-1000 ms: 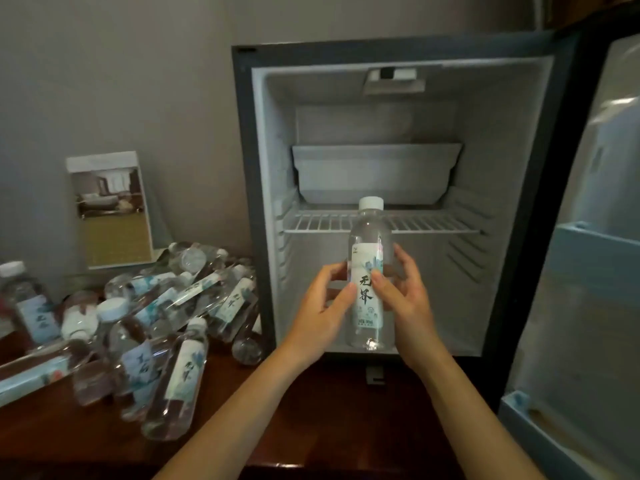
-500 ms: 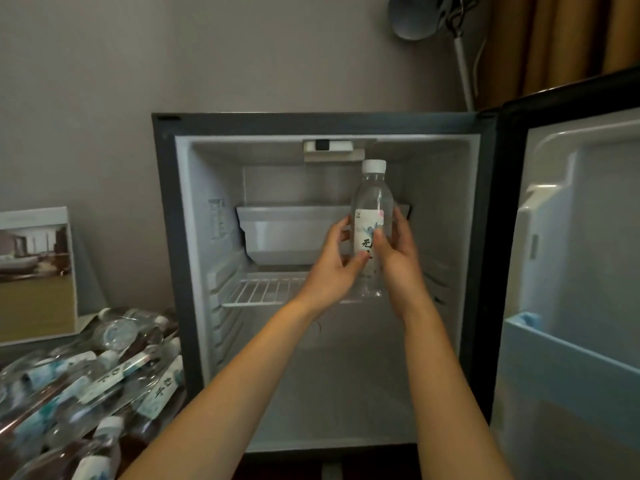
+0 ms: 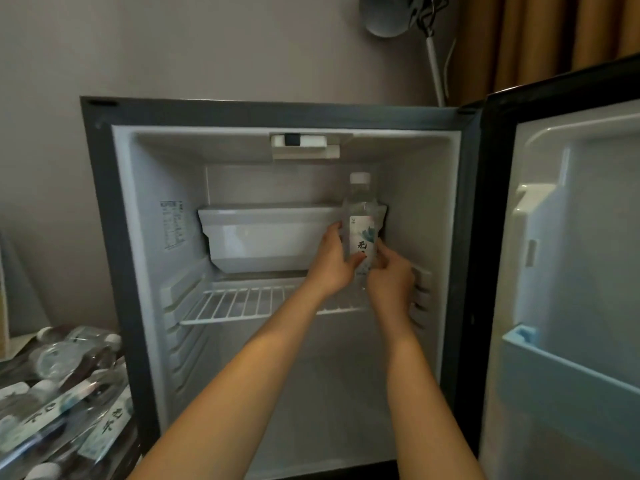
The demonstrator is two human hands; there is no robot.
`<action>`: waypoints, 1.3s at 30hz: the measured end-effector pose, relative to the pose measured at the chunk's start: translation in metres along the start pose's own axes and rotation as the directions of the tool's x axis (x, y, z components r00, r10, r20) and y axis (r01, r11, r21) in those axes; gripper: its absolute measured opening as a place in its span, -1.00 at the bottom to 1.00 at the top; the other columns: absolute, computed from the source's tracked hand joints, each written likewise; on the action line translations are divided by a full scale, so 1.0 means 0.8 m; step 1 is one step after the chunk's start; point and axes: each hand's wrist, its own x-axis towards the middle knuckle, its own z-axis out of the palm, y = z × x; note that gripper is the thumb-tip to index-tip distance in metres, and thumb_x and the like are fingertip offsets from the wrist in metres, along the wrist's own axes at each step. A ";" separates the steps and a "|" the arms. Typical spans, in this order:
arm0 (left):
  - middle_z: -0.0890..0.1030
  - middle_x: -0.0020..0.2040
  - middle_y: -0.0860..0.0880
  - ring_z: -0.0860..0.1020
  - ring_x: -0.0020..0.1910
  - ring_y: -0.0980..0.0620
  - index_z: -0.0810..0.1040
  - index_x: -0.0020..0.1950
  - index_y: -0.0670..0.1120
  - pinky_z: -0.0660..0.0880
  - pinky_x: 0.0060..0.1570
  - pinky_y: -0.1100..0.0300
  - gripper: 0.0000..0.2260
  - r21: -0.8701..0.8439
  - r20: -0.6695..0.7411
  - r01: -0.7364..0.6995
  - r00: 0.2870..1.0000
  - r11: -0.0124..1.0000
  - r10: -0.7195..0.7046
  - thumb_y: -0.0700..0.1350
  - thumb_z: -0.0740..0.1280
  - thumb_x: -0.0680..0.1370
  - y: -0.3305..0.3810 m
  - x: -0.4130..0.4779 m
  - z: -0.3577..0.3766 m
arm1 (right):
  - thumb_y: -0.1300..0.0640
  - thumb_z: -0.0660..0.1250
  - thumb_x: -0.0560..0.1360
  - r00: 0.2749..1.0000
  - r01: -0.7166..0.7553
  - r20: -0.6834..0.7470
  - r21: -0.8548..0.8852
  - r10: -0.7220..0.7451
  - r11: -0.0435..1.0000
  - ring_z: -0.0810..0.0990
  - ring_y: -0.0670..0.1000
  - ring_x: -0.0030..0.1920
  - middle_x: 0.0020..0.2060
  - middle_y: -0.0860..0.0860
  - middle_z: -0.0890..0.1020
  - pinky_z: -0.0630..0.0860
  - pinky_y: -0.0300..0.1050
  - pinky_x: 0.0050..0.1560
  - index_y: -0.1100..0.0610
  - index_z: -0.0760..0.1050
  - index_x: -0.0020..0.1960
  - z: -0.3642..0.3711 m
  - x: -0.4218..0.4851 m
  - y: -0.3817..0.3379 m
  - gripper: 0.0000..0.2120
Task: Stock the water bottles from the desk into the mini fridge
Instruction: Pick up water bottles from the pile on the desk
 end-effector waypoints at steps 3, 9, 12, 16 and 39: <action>0.31 0.41 -0.22 0.33 0.38 -0.15 0.09 0.47 -0.23 0.33 0.34 -0.04 -0.39 0.001 0.041 0.045 0.998 0.999 -0.045 -0.22 0.34 0.52 -0.001 0.010 0.005 | 0.26 0.17 0.57 1.000 -0.027 -0.009 -0.115 0.026 0.993 0.56 0.10 0.13 0.10 0.15 0.62 0.44 -0.22 0.01 0.14 0.51 0.25 -0.004 0.002 -0.002 -0.70; 0.30 0.42 -0.21 0.34 0.37 -0.16 0.06 0.47 -0.19 0.35 0.32 -0.04 -0.39 0.016 0.078 0.057 0.995 0.998 -0.058 -0.16 0.32 0.54 0.000 0.016 0.019 | 0.19 0.18 0.55 0.995 -0.075 -0.081 -0.293 0.053 0.953 0.52 0.20 0.19 0.19 0.18 0.57 0.44 -0.10 0.07 0.07 0.42 0.35 -0.007 0.002 -0.005 -0.63; 0.29 0.43 -0.20 0.34 0.37 -0.15 0.06 0.48 -0.17 0.35 0.32 -0.02 -0.40 0.012 0.091 0.059 0.994 0.998 -0.060 -0.15 0.31 0.55 0.002 0.018 0.019 | 0.17 0.19 0.55 0.993 -0.079 -0.108 -0.322 0.046 0.943 0.52 0.20 0.19 0.19 0.18 0.57 0.45 -0.10 0.06 0.07 0.40 0.36 -0.006 -0.001 -0.008 -0.62; 0.45 0.30 -0.26 0.45 0.25 -0.20 0.17 0.44 -0.20 0.42 0.20 0.02 -0.45 0.111 0.092 0.119 0.987 0.987 -0.130 -0.10 0.32 0.55 -0.003 0.006 0.023 | 0.22 0.22 0.52 0.989 -0.104 -0.133 -0.314 0.065 0.944 0.54 0.17 0.17 0.16 0.16 0.59 0.43 -0.17 -0.01 0.06 0.41 0.36 -0.003 -0.011 -0.013 -0.59; 0.57 -0.24 -0.04 0.58 -0.37 0.24 0.50 -0.06 -0.01 0.51 -0.33 0.37 -0.77 0.036 -0.693 0.232 0.706 0.972 -0.143 -0.35 0.23 0.54 0.006 -0.435 -0.382 | 0.38 0.15 0.48 0.760 -0.122 0.631 0.372 -0.154 0.920 0.63 0.03 -0.32 -0.40 -0.03 0.61 0.61 0.12 -0.16 0.01 0.53 -0.19 0.160 -0.392 -0.119 -0.67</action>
